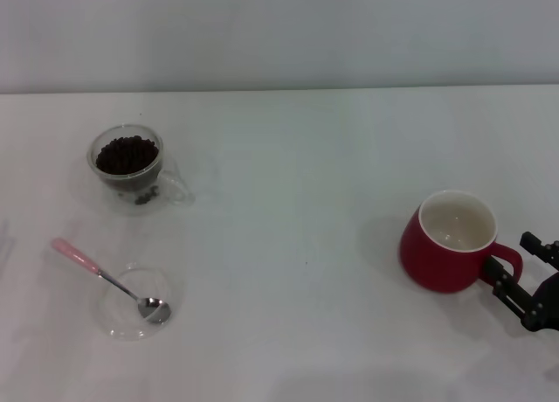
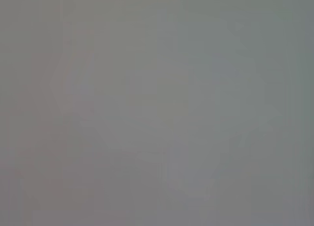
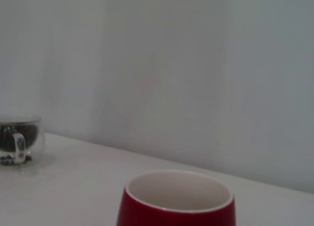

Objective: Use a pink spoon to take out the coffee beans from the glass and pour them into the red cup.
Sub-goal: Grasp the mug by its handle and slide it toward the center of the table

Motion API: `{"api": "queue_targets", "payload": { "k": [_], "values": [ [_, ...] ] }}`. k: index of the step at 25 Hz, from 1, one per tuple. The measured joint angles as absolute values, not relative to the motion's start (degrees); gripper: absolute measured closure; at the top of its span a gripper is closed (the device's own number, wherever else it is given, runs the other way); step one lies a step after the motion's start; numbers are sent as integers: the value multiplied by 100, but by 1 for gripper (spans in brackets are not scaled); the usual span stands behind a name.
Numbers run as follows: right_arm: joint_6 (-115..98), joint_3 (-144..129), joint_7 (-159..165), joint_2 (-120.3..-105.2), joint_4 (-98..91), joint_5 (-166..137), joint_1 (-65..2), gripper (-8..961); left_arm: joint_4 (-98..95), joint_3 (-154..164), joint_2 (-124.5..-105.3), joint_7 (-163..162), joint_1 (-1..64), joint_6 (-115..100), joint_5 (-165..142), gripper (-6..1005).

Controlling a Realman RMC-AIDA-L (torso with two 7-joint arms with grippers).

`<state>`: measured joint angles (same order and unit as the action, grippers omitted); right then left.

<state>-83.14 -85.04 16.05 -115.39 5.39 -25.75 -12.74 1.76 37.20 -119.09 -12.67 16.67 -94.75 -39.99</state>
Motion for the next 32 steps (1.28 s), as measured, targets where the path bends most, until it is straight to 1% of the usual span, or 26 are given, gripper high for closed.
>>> {"api": "queue_targets", "payload": {
  "k": [7,15,26,32],
  "values": [
    [-8079,-8485,1600,-11547,535,-2560,-1274,317,129,3720,-11908,-1265,1673,-9427,-3999,123],
    [-7889,-8359,1599,-11549,518,-2522,-1280,495,117,3718,-11908,-1265,1679,-9395,-3999,122],
    [-7893,-8385,1540,-11565,518,-2616,-1319,695,114,3717,-11908,-1265,1670,-9385,-3999,122],
    [-7918,-8401,1541,-11583,408,-2855,-1340,756,114,3718,-11908,-1265,1643,-9369,-3999,122]
  ]
}}
